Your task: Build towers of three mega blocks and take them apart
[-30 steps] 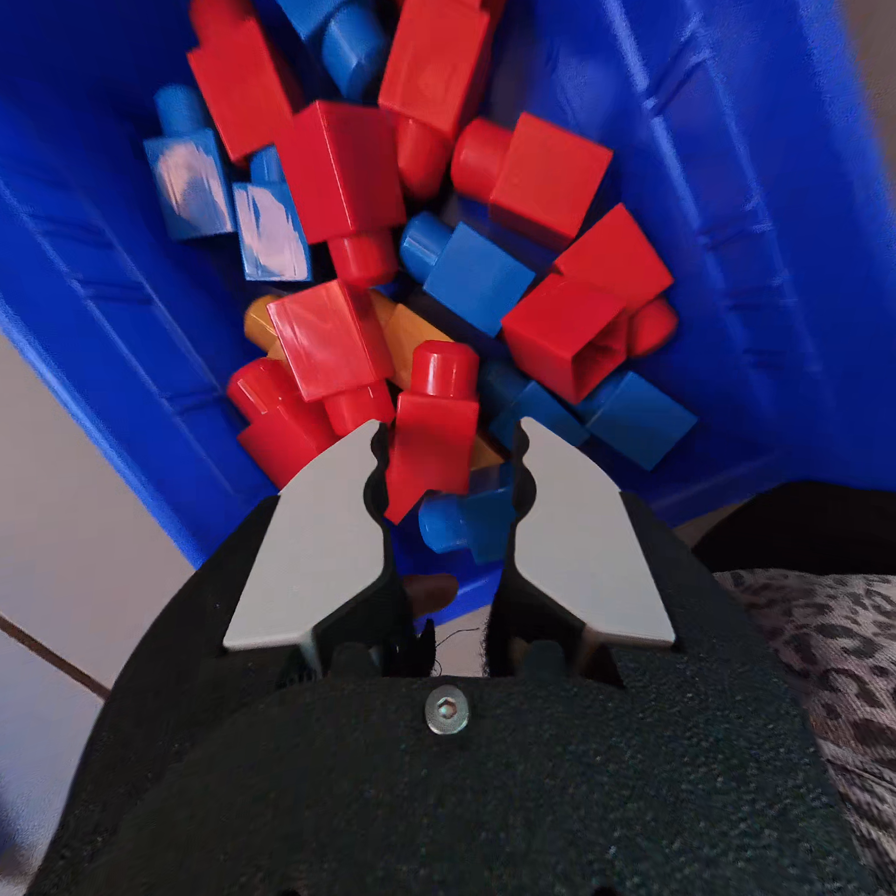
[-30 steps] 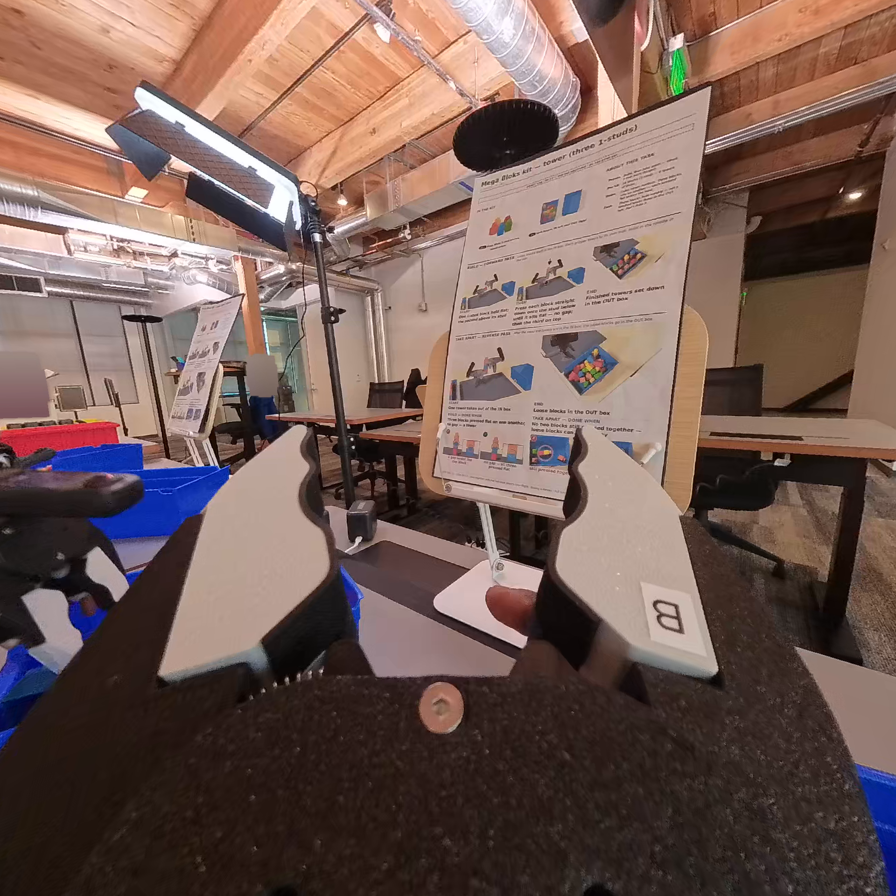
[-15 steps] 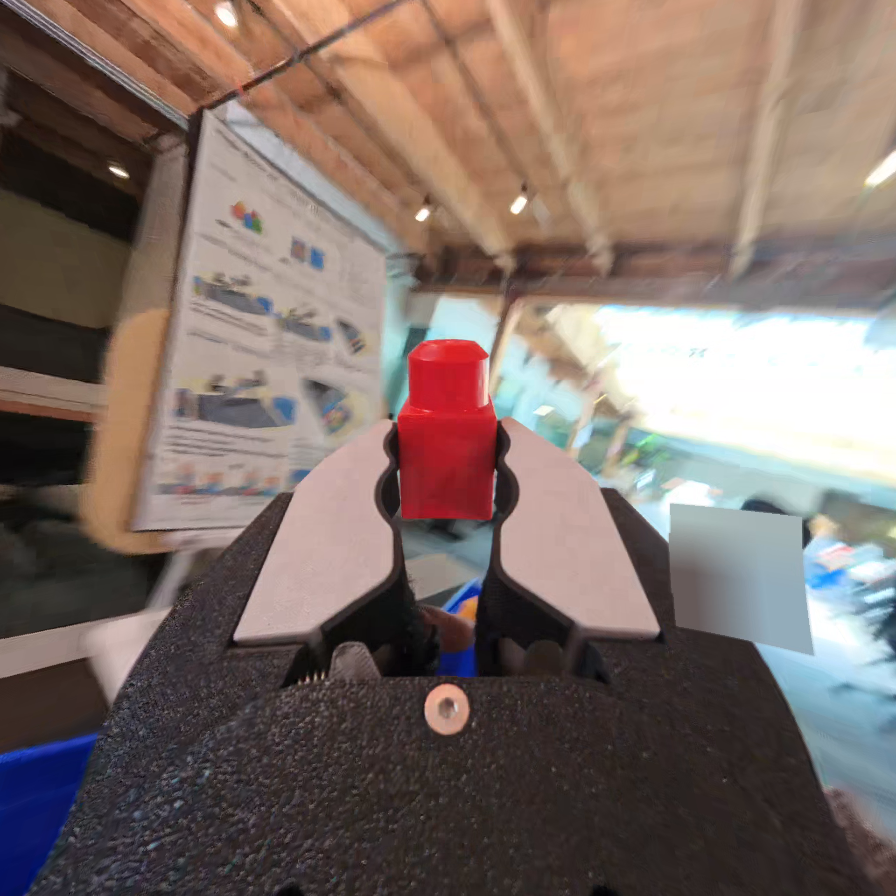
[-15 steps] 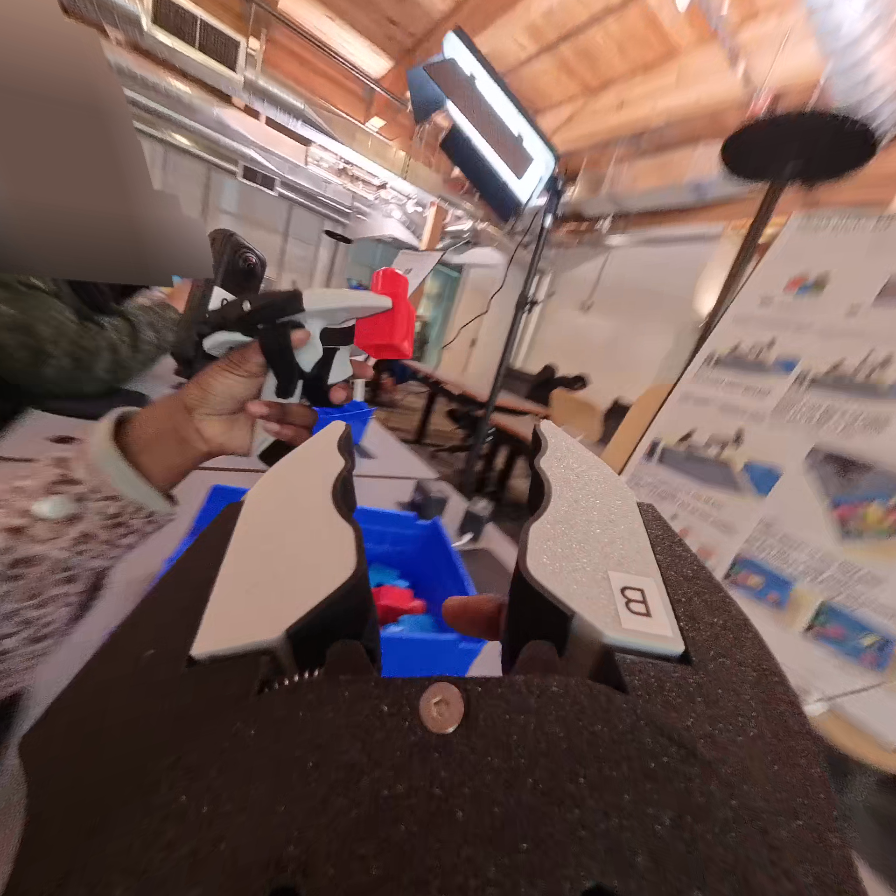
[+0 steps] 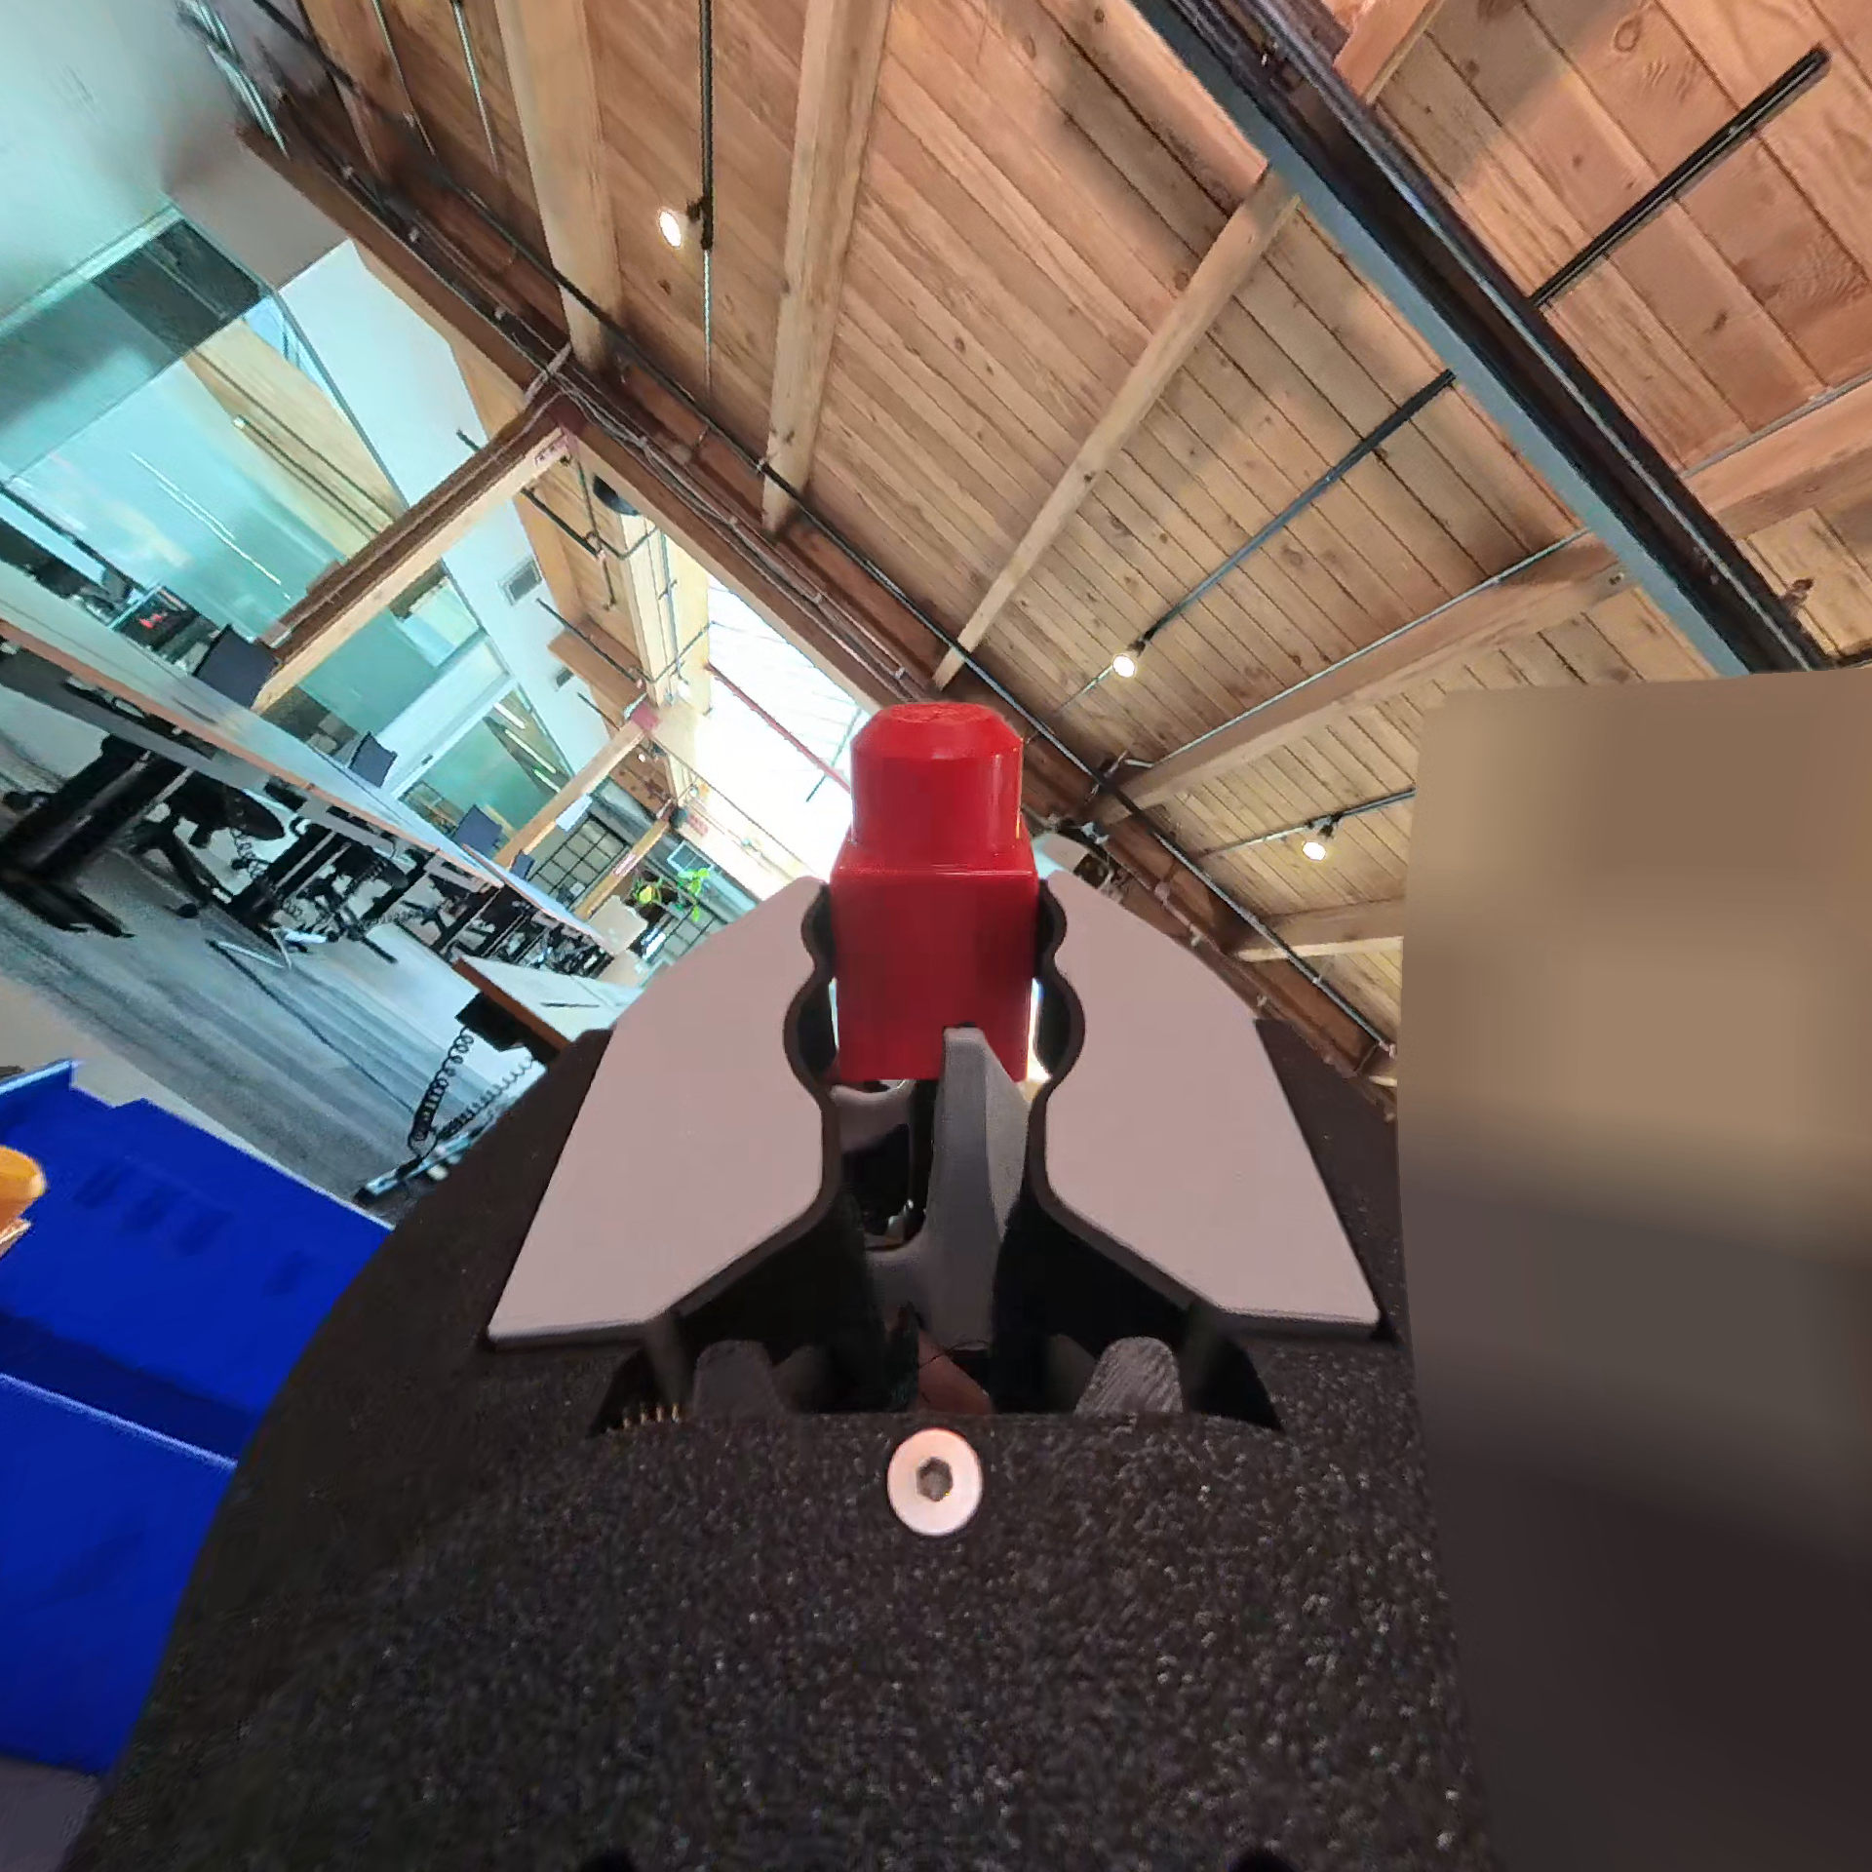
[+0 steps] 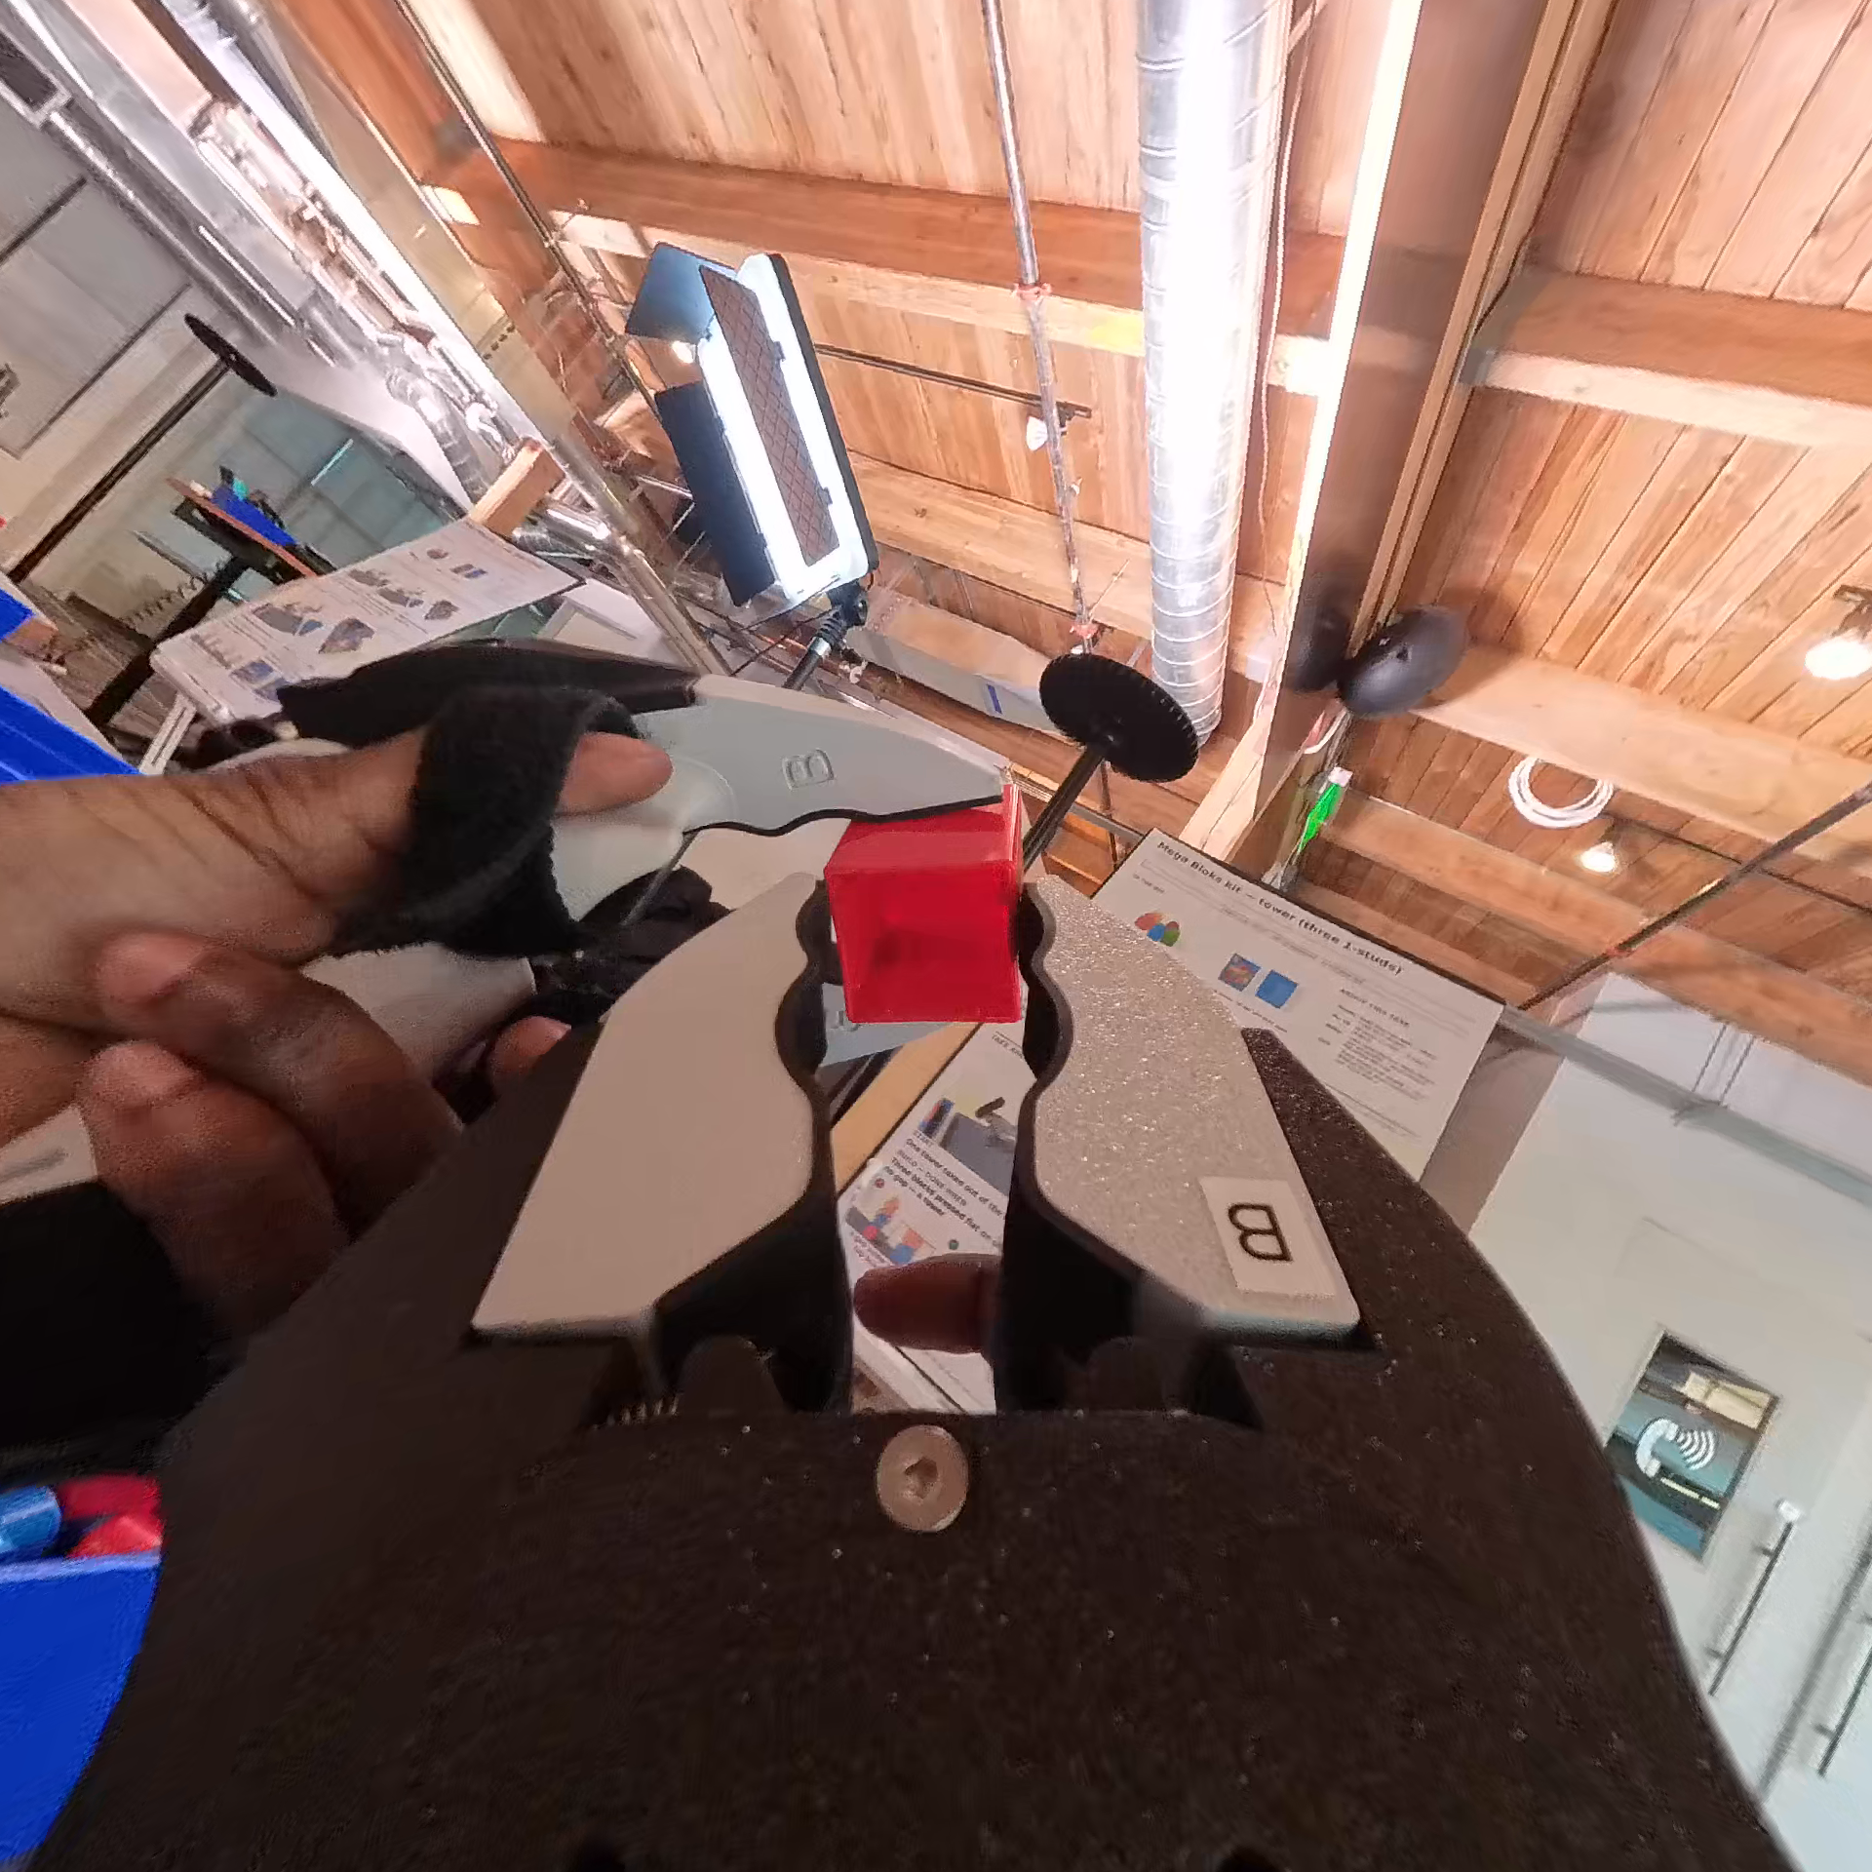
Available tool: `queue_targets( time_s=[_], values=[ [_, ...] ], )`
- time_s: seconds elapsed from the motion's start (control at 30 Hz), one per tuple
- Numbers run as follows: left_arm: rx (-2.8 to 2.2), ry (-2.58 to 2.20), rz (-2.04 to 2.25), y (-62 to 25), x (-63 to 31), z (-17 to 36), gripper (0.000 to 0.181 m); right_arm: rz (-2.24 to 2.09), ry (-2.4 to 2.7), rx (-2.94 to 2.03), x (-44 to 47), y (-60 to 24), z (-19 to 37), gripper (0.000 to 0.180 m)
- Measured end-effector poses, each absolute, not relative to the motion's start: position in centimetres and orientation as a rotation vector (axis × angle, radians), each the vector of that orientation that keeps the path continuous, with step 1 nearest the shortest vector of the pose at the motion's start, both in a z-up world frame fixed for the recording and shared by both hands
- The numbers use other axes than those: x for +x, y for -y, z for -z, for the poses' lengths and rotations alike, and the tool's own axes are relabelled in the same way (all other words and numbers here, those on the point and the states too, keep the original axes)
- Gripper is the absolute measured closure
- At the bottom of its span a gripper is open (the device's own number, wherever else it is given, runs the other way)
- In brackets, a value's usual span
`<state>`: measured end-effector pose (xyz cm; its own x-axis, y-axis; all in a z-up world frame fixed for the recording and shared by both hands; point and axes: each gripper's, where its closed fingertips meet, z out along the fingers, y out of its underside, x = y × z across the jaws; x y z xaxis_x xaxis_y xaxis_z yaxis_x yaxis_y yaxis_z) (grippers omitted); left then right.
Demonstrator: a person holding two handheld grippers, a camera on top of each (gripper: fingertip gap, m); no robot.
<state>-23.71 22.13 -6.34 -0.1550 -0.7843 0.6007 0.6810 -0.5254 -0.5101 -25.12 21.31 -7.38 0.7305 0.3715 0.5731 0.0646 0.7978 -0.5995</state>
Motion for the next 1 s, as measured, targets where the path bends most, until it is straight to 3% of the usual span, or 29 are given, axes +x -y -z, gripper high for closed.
queue_targets(
  time_s=[0.13, 0.3, 0.57, 0.7, 1.0],
  values=[
    [-1.124, -0.335, 1.660, -21.3, -25.4, 6.1, 0.129, -0.223, 0.710, -0.651, -23.7, -21.3, 6.6, 0.146],
    [-1.193, -0.227, 0.944, -23.3, -35.6, 6.2, 0.132, -0.293, 0.687, -0.723, -21.3, -22.5, 6.3, 0.146],
    [-1.359, -0.141, 0.447, -23.1, -44.0, 8.2, 0.133, -0.306, 0.681, -0.790, -18.8, -23.6, 6.2, 0.145],
    [-1.643, -0.278, 0.207, -23.9, -42.4, 12.6, 0.131, -0.318, 0.703, -0.818, -18.3, -23.8, 6.5, 0.145],
    [-2.126, -0.416, -0.144, -20.2, -41.2, 30.6, 0.124, -0.329, 0.671, -0.790, -16.9, -23.4, 5.7, 0.146]
  ],
)
